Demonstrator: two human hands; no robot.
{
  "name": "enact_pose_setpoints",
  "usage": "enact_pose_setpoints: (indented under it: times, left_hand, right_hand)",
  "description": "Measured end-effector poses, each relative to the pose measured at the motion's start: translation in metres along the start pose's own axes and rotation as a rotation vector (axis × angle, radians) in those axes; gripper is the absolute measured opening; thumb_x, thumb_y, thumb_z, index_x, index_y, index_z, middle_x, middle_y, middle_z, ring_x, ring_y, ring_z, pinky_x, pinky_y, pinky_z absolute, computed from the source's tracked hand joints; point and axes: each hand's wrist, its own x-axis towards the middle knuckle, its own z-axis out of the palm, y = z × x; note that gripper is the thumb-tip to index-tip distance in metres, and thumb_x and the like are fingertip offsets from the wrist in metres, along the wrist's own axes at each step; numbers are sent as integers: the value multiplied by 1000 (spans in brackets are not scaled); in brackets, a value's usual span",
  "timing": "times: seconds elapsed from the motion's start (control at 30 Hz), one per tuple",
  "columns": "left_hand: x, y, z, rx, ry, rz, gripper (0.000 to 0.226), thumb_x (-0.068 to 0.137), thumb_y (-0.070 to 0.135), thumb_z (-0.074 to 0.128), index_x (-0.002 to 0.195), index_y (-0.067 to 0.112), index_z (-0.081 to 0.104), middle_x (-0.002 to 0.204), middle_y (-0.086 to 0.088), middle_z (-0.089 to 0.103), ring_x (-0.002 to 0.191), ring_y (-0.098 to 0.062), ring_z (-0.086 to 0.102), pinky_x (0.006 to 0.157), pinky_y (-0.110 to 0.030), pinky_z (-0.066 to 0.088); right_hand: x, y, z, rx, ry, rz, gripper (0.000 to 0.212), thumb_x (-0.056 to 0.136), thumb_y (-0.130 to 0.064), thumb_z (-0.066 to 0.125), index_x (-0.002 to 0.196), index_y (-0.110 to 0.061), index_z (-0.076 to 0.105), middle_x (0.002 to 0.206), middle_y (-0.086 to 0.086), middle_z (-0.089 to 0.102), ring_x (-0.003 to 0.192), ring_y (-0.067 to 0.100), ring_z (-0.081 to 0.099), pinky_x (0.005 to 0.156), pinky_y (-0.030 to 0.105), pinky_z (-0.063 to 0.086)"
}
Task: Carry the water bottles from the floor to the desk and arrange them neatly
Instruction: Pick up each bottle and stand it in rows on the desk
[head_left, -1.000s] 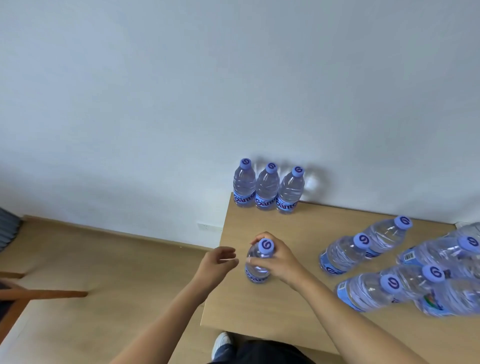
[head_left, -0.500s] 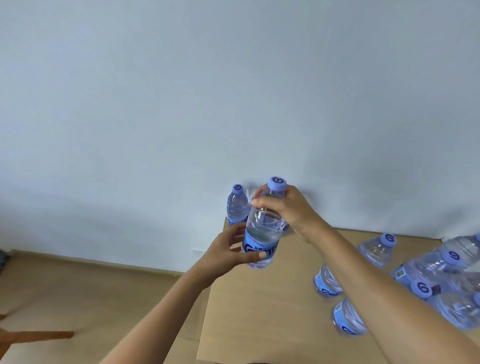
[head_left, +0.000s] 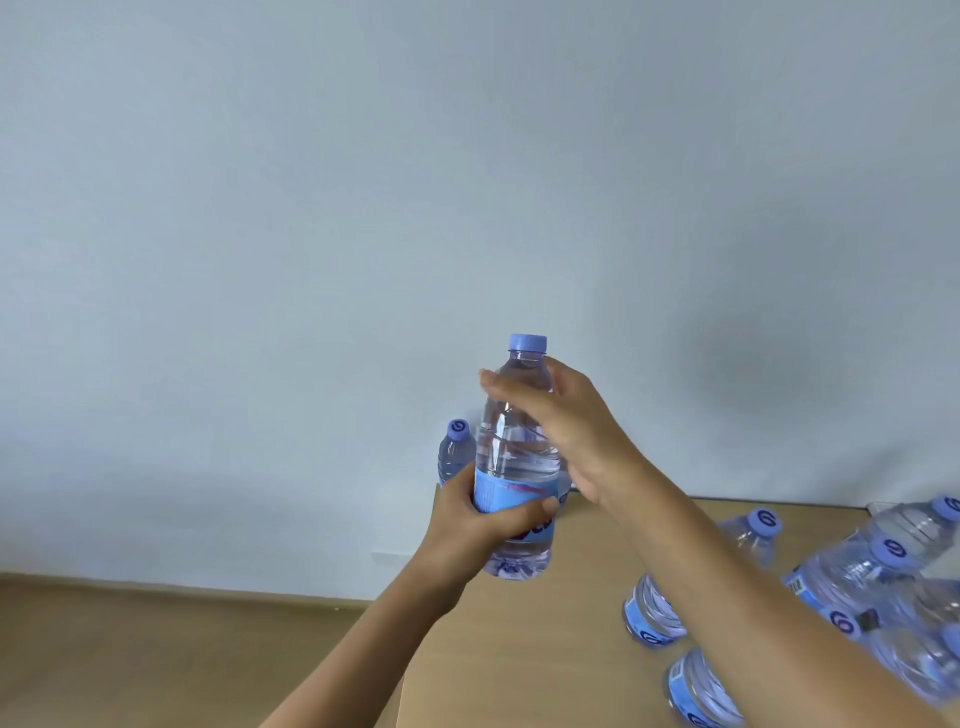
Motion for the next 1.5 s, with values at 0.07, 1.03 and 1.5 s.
enact_pose_setpoints:
  times: [0.07,1.03,1.5]
  left_hand:
    - [1,5,5,1,47,28,47,60,26,86,102,18,68,94,-4,76,84,-20,73,68,-24,55]
    - [-8,39,-3,-64,-137,50,57,63,29,83,112,7,63,98,-11,72,86,-23,69,72,-26,54]
    - [-4,50,7,12,16,162,44,58,27,87,96,17,67,91,-8,76,80,-24,74,66,-27,57]
  right_hand:
    - [-1,0,4,-73,72,-52,34,68,-39,87,82,-21,63,73,-11,67,67,10,69,59,21,54]
    - [-1,-35,3,172,-51,-164,23,65,-10,75,81,-16,60,77,5,63,68,26,65,63,39,54]
    - [-11,-44,10,-66,106,-275,37,69,-22,87,97,-18,62,96,-4,70,87,23,72,79,42,60]
